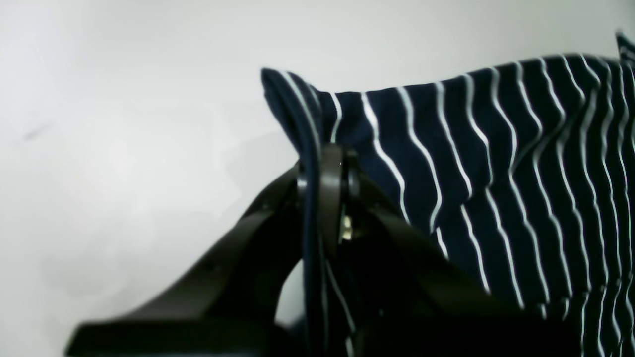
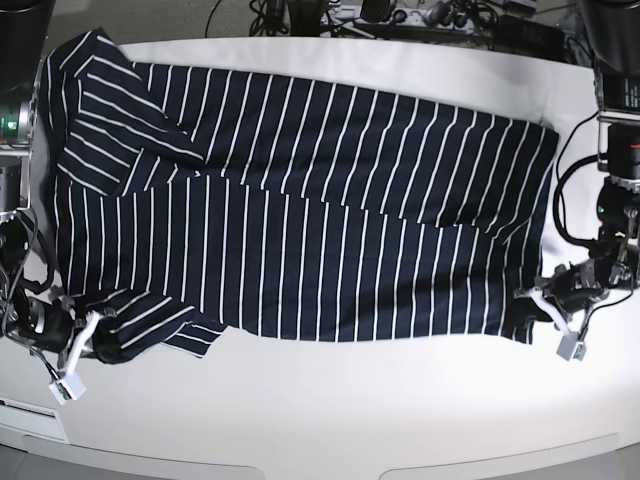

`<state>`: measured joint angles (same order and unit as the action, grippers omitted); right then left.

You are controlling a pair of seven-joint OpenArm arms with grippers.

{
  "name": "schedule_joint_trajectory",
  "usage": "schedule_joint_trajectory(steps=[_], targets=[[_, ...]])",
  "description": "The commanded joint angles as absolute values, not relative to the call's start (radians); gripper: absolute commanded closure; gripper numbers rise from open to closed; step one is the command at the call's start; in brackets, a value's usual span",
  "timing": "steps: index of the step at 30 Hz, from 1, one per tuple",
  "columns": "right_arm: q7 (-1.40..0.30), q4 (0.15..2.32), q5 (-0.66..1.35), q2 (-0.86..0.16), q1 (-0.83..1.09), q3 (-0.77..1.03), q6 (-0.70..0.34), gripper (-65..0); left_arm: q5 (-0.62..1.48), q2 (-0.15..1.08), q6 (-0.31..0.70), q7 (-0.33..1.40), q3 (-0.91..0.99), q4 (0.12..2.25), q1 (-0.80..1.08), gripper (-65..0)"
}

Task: Fold the T-shirt properly
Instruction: 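Fold the hem half over toward the collar with both grippers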

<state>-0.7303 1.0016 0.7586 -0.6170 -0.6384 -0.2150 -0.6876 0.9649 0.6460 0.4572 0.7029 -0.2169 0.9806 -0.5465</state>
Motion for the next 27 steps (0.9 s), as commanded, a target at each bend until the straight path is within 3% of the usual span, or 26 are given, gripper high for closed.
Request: schedule_joint_trajectory(steps=[1, 5, 13, 19, 22, 27], targets=[[-0.708, 1.019, 0.777, -0.638, -0.676, -0.214, -0.678, 0.0, 1.000, 0.664, 0.478, 0.698, -0.209, 0.995, -0.579, 0.0], [-0.747, 1.019, 0.826, -0.641, -0.673, -0.216, -0.678, 0.0, 1.088, 0.665, 0.580, 0.804, -0.209, 0.995, -0.565, 0.0], [-1.082, 1.021, 1.196, -0.729, -0.628, -0.216, -0.698, 0.0, 1.180, 0.694, 0.697, 0.877, -0.209, 0.995, -0.510, 0.0], [-0.944, 1.055, 1.209, -0.818, -0.520, -0.216, -0.698, 0.0, 1.181, 0.714, 0.698, 0.884, -0.209, 1.001, -0.513, 0.0], [-0.847, 1.168, 1.208, -0.870, -0.423, -0.214, -0.698, 0.0, 1.188, 0.718, 0.698, 0.882, -0.209, 1.001, -0.513, 0.0], [-0.838, 1.415, 1.146, -0.918, -0.301, -0.213, -0.698, 0.0, 1.266, 0.721, 0.698, 0.939, -0.209, 1.014, -0.512, 0.0]])
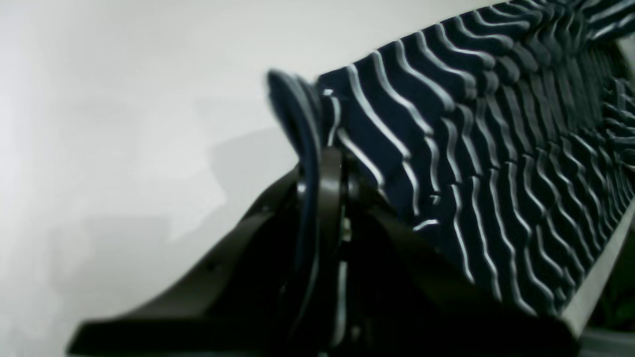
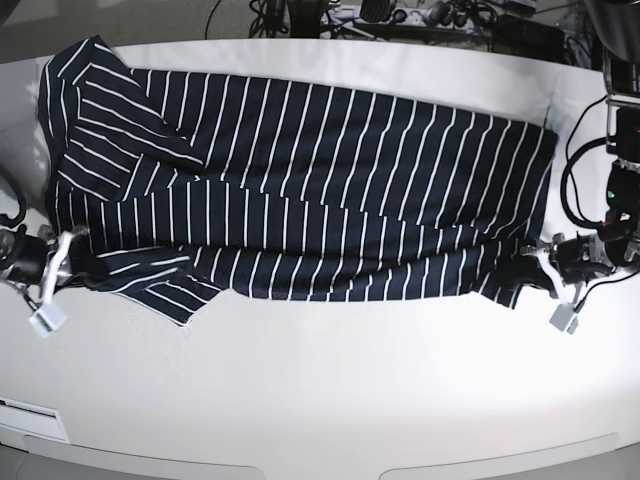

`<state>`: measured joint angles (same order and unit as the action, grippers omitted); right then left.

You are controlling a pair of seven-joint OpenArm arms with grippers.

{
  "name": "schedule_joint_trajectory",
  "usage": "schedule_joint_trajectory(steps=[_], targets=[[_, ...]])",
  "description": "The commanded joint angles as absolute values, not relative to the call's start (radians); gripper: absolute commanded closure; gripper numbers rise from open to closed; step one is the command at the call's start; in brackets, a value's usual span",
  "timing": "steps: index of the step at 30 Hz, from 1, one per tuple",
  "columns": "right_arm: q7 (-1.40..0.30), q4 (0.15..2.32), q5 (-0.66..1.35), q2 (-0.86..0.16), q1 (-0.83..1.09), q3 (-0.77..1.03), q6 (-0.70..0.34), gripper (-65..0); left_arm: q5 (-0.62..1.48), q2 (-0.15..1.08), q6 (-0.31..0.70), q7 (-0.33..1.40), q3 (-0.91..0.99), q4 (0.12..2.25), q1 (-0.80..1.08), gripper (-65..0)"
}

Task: Fold the T-shirt properly
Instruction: 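Fold the hem half over toward the collar with both grippers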

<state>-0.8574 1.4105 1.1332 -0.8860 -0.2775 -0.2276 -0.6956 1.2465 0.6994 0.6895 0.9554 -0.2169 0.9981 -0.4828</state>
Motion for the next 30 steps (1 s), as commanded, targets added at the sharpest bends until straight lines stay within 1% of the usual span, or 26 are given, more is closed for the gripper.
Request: schedule_joint_trajectory(steps=[1, 3, 5, 10, 12, 17, 20, 26, 30], targets=[[-0.836, 1.454, 1.124, -0.926, -0.284, -0.213, -0.698, 0.0, 1.299, 0.724, 0.698, 0.976, -0.209, 1.021, -0.512, 0.0], [-0.830, 1.507, 1.089, -0.945, -0.260, -0.213, -0.698, 0.0, 1.363, 0.738, 0.698, 1.048, -0.209, 1.040, -0.510, 0.0], [-0.830, 1.523, 1.074, -0.968, -0.252, -0.213, -0.698, 0.0, 1.414, 0.766, 0.698, 1.085, -0.209, 1.054, -0.510, 0.0], [-0.849, 1.523, 1.073, -1.044, -0.252, -0.213, -0.698, 0.0, 1.459, 0.855, 0.698, 1.091, -0.209, 1.060, -0.510, 0.0], [-0.851, 1.523, 1.089, -1.064, -0.252, -0.213, -0.698, 0.0, 1.484, 0.877, 0.698, 1.118, -0.209, 1.060, -0.510, 0.0], [-0.969, 1.523, 1.215, -1.064, -0.252, -0.213, -0.698, 0.0, 1.484, 0.890, 0.698, 1.208, -0.209, 1.069, -0.500, 0.0], [-1.022, 1.523, 1.233, -1.065, -0.250, -0.213, -0.698, 0.0, 1.484, 0.907, 0.698, 1.216, -0.209, 1.099, -0.464, 0.0], [-1.034, 1.523, 1.234, -1.064, -0.186, -0.213, -0.698, 0.0, 1.484, 0.956, 0.698, 1.246, -0.209, 1.219, -0.395, 0.0], [-1.034, 1.523, 1.192, -1.064, -0.133, -0.213, -0.698, 0.0, 1.484, 0.975, 0.698, 1.262, -0.209, 1.234, -0.393, 0.0]])
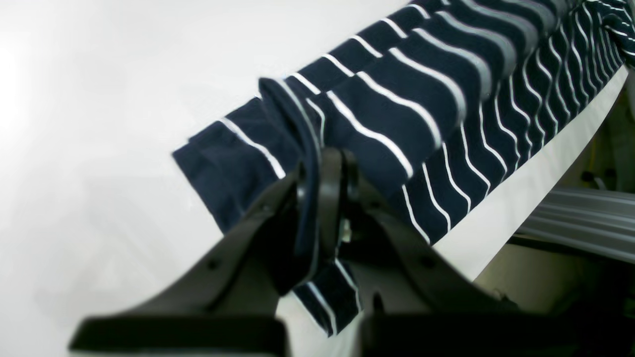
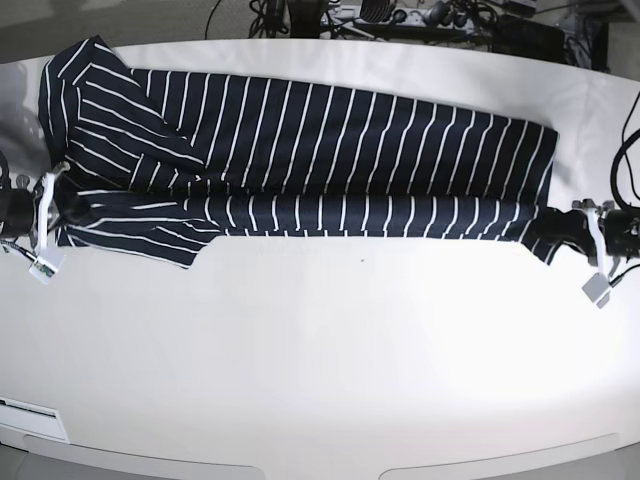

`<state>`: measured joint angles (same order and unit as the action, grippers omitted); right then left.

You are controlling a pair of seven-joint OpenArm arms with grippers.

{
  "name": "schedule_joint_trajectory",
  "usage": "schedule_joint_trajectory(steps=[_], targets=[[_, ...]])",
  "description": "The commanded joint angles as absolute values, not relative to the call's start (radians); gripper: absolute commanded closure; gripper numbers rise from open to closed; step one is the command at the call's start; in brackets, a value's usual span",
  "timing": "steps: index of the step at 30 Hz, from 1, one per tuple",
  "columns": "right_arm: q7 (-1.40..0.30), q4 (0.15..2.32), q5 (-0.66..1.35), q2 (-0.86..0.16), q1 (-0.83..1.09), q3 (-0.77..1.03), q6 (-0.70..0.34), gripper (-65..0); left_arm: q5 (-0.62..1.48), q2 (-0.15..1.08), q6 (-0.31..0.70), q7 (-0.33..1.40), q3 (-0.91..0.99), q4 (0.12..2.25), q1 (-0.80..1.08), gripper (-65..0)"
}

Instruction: Fold the T-shirt properly

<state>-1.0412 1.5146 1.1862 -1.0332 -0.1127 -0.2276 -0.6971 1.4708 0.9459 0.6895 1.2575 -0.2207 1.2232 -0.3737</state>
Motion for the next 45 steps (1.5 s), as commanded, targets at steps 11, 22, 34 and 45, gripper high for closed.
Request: schedule_joint_trajectory(steps=[11, 22, 34, 45], targets=[[-1.120, 1.523, 1.155, -1.067, -0.097, -0.213, -0.698, 0.0, 1.484, 1.018, 0.698, 1.292, -0.209, 1.290, -0.304, 0.0], [-1.187, 1.523, 1.155, -1.064, -0.075, -0.213, -0.698, 0.0, 1.484, 1.028, 0.698, 1.291, -0.209, 1.295, -0.260, 0.0], [-1.124, 1.527, 1.232, -1.074, -0.150, -0.213, -0.698, -41.5, 1.484, 1.058, 0.698, 1.239, -0.209, 1.295, -0.186, -36.4], [-1.167, 1.530, 1.467, -1.010, -0.176, -0.133, -0.698, 0.0, 1.335, 1.100, 0.630, 0.989, -0.201, 1.295, -0.220, -36.4]])
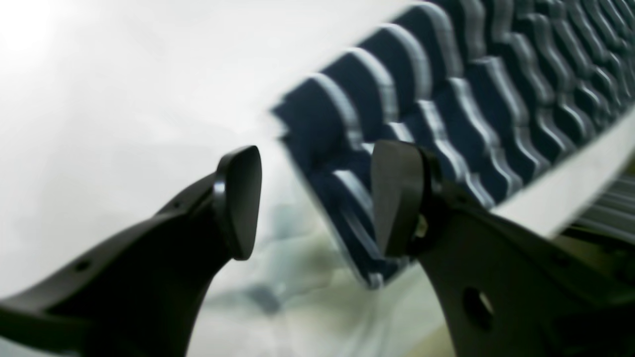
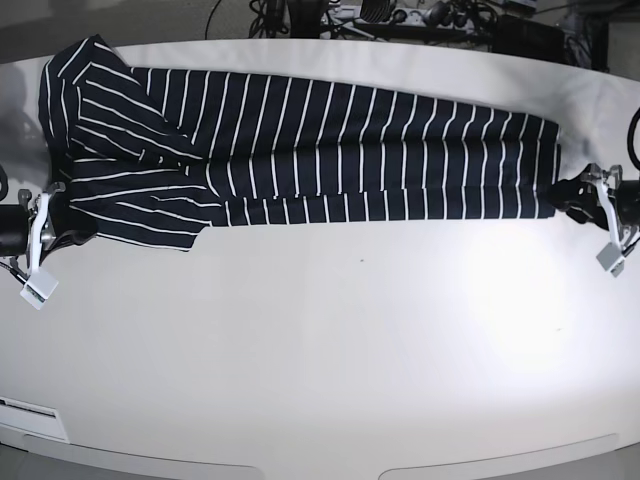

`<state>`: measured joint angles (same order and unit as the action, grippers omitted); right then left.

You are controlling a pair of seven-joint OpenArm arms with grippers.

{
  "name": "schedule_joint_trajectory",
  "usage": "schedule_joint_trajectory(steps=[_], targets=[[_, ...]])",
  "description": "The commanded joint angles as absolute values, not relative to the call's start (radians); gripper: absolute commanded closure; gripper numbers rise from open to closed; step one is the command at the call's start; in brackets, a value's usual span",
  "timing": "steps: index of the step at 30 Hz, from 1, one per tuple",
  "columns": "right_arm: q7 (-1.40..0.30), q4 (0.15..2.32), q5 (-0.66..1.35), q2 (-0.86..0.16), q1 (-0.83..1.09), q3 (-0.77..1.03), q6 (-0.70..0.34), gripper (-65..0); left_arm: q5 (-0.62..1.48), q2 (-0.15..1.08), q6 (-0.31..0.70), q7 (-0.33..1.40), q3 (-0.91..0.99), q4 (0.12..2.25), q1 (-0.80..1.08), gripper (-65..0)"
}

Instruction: Fold the T-shirt properly

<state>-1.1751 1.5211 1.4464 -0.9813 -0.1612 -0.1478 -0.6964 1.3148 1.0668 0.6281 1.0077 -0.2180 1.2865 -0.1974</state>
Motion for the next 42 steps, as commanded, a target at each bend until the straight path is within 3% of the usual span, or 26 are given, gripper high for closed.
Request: schedule_joint_trajectory(steps=[1, 5, 9, 14, 18, 22, 24, 29, 34, 38, 42], targets=[[-1.168, 1.530, 1.465, -0.989, -0.163, -0.124, -0.698, 0.0, 1.323, 1.100, 0.624, 0.987, -0.201, 1.295, -0.231, -36.4], [-1.143, 1.530, 1.341, -0.896, -0.071, -0.110, -0.698, 0.0, 1.290, 1.098, 0.574, 0.987, -0.201, 1.295, -0.266, -36.4], [-1.017, 1.530, 1.078, -0.818, 0.028, -0.110, -0.698, 0.0, 1.290, 1.097, 0.575, 0.987, -0.200, 1.294, -0.283, -36.4], [-0.831, 1.530, 0.703, -0.752, 0.131, -0.110, -0.576, 0.0, 1.290, 1.097, 0.575, 0.986, -0.200, 1.294, -0.283, -36.4], [-0.804, 1.530, 0.526, -0.700, 0.165, -0.110, -0.423, 0.0, 1.287, 1.097, 0.575, 0.987, -0.199, 1.294, -0.283, -36.4], [-0.806, 1.533, 0.443, -0.669, 0.163, -0.088, -0.222, 0.0, 1.256, 1.097, 0.543, 0.987, -0.194, 1.294, -0.281, -36.4], [-0.815, 1.533, 0.420, -0.646, 0.163, -0.039, -0.176, 0.0, 1.242, 1.095, 0.518, 0.989, -0.172, 1.291, -0.276, -36.4], [-0.841, 1.553, 0.494, -0.610, 0.163, 0.096, -0.180, 0.0, 1.385, 1.049, 0.501, 1.105, -0.066, 1.221, -0.277, -36.4], [-0.868, 1.612, 0.577, -0.613, 0.158, 0.183, -0.256, -0.6, 1.484, 0.999, 0.553, 1.222, -0.010, 1.104, -0.274, -36.4], [-0.868, 1.654, 0.580, -0.613, 0.149, 0.258, -0.314, -22.5, 1.484, 0.982, 0.526, 1.230, 0.021, 1.033, -0.268, -36.4], [-0.867, 1.674, 0.591, -0.613, 0.149, 0.357, -0.325, -38.9, 1.484, 0.978, 0.500, 1.234, 0.047, 1.001, -0.258, -36.4]])
